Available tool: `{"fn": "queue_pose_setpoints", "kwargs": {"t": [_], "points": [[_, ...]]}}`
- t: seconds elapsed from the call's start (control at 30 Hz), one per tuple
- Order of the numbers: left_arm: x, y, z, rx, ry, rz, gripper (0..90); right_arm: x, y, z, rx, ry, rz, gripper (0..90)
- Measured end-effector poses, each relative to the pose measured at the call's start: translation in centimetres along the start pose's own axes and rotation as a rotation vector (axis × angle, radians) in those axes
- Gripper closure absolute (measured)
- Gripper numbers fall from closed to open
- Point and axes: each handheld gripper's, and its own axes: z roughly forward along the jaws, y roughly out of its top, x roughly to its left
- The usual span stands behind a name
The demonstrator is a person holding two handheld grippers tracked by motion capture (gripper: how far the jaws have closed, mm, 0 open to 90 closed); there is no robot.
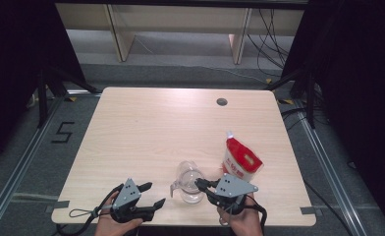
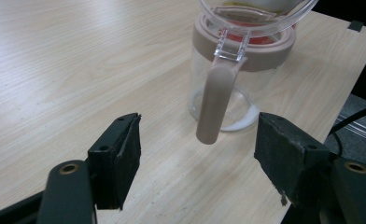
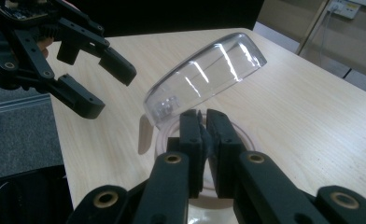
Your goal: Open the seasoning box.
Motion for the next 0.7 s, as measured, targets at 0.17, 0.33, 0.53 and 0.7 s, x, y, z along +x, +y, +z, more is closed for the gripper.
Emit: {"fn": "queue_pose_setpoints", "kwargs": {"t": [0.17,0.33,0.53,0.7], "points": [[0.1,-0.3,-0.3,0.005,0.015,-0.009,30.8,0.4,0.4,0.3,-0.014,0.006,-0.008,84.9],[-0.1,-0.5,-0.5,0.024,0.019,-0.013,30.2,0.7,0.8,0.5,-0.018,0.016,-0.019,84.7],[-0.1,-0.7,-0.4,0.027,0.009,0.003,29.9,1.2,1.3,0.8,-0.026,0.029,-0.033,84.3],[0.0,-0.7,-0.7,0.042,0.028,-0.014,23.7,1.6,1.5,1.1,-0.01,0.049,-0.044,83.3]]}}
